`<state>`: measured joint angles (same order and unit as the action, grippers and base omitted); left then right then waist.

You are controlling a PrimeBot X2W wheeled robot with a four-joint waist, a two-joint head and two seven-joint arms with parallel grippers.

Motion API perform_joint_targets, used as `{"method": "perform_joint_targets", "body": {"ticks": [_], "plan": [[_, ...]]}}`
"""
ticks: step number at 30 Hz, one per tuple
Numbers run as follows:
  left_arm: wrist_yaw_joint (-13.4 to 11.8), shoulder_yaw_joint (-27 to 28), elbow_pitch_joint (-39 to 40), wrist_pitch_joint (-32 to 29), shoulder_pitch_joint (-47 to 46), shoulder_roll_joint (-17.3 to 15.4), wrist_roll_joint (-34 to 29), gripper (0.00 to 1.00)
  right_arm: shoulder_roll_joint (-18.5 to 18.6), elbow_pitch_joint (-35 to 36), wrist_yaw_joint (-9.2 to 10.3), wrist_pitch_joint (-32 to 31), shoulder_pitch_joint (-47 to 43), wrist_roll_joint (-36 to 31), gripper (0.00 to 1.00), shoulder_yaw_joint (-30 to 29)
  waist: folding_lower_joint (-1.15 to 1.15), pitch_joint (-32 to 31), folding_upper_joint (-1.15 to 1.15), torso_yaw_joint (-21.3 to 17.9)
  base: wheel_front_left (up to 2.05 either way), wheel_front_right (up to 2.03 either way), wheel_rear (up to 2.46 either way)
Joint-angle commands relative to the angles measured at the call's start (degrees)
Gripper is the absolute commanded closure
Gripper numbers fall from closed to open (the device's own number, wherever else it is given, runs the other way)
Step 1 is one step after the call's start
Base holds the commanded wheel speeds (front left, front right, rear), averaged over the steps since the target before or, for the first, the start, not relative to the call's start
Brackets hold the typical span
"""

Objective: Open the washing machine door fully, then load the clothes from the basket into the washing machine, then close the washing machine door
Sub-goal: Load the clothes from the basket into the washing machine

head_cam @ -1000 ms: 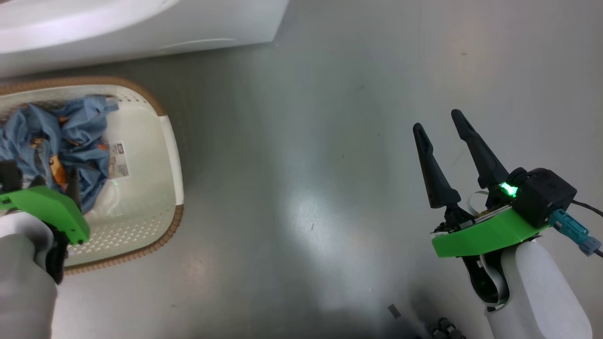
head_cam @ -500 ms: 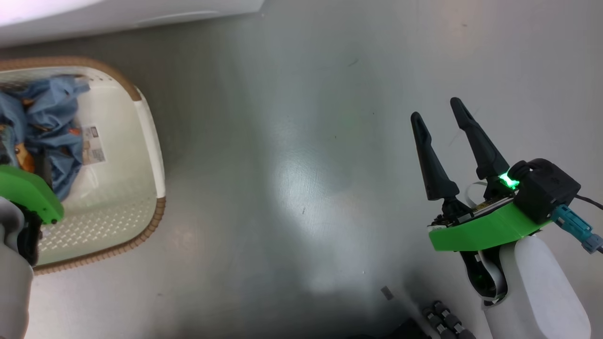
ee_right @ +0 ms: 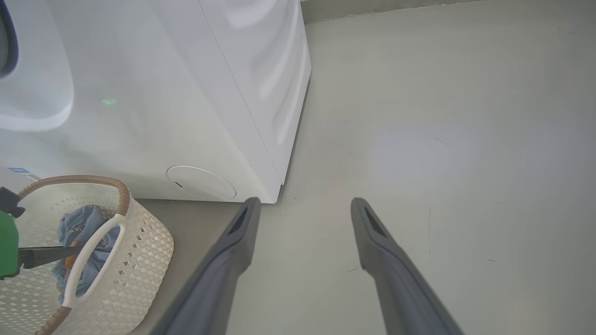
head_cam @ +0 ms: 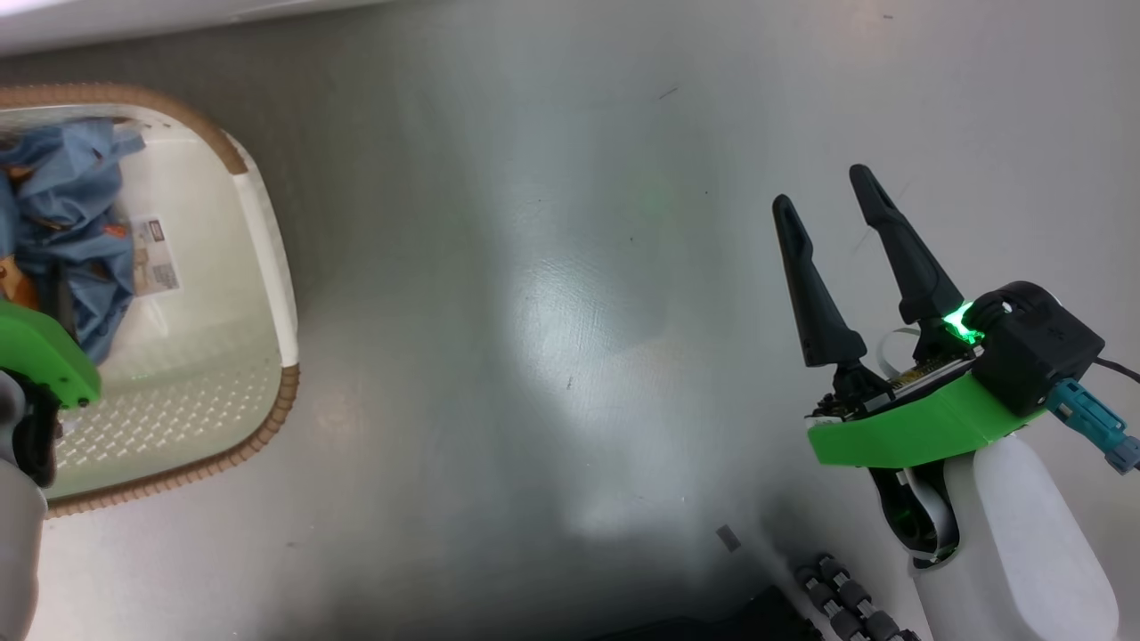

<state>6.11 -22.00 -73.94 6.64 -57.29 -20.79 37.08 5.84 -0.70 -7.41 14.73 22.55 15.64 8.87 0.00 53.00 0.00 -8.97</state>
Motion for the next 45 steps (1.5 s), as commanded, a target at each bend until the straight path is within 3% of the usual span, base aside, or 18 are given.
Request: {"method": "perform_joint_targets", "body": {"ticks": [1,12,13,14,17,27,39,45], "plan": [[-0.7,1.3,0.0,0.1,0.6,-3.1,0.4,0.00,0.1,1.3,-0.08,0.3,-1.7,-0.8,0.00,1.7,0.00,0.2,0.00,-0.2,0.00,0.00,0.00],[-1.3,1.2,0.0,-0.4,-0.5,-3.5,0.9,0.00,0.4,2.3,-0.08,0.3,-1.8,-1.0,0.00,2.0,0.00,1.1,0.00,-0.7,0.00,0.00,0.00],[-1.3,1.2,0.0,-0.5,-0.6,-3.5,1.0,0.07,0.4,2.4,-0.08,0.3,-1.8,-1.1,0.00,2.0,0.00,1.2,0.00,-0.7,0.00,0.00,0.00],[-1.3,1.1,0.0,-0.5,-0.6,-3.5,1.1,0.51,0.5,2.4,-0.08,0.3,-1.8,-1.1,0.00,2.0,0.00,1.2,0.00,-0.7,0.00,0.00,0.00],[-1.3,1.0,0.0,-0.8,-0.6,-3.4,1.2,0.98,0.5,2.4,-0.08,0.3,-1.7,-1.2,0.00,2.1,0.00,1.2,0.00,-0.6,0.00,0.00,0.00],[-0.8,1.3,0.0,0.9,0.2,-1.8,2.6,1.00,1.0,2.1,-0.08,0.3,-1.8,-1.5,0.00,1.5,0.00,-0.9,0.00,1.0,0.00,0.00,0.00],[1.2,2.3,0.9,7.8,5.6,2.6,5.6,1.00,1.7,-0.1,-0.08,0.3,-2.8,-0.7,0.00,-0.1,0.00,-11.3,0.00,4.9,0.00,0.00,0.00],[1.3,2.0,6.9,8.3,10.1,2.9,5.1,1.00,2.4,-1.8,-0.08,0.3,-5.4,0.1,0.00,-1.0,0.00,-18.4,0.00,6.2,0.00,0.00,0.00]]}}
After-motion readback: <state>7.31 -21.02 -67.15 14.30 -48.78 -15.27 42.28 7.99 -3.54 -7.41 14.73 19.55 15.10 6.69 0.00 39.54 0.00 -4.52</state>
